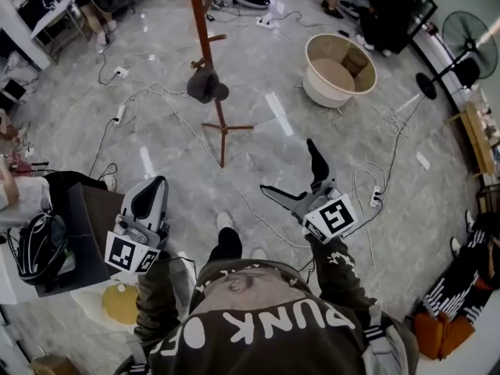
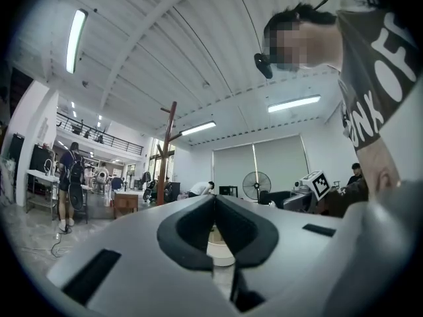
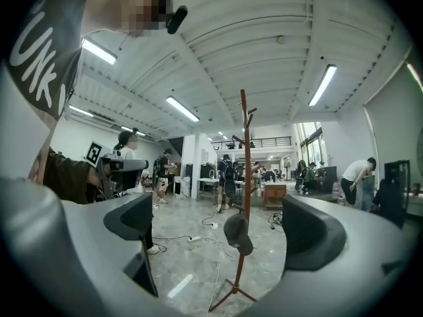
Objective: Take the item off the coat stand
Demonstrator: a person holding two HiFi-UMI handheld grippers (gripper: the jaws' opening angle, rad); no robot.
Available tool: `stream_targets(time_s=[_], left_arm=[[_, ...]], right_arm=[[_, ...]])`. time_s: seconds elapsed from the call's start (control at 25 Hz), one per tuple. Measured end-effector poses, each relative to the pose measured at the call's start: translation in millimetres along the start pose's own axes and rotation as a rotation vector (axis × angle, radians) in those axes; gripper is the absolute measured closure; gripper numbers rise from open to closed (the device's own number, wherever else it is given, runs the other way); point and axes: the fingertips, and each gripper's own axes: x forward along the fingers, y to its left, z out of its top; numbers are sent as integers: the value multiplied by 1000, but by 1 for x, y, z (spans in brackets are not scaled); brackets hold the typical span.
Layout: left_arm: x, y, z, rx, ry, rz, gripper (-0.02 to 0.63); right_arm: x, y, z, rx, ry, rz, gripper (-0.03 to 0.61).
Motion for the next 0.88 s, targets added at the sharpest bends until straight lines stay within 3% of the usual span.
stream_targets(time_s=[0.48,0.88], left_arm=[[40,143,-13,-40,-21,-16,609],[72,205,-27,-57,-23,-36,609]], right_arm=[[137,-23,12,-29,38,-21,-17],[207,-39,4,-54,71,-16,-17]])
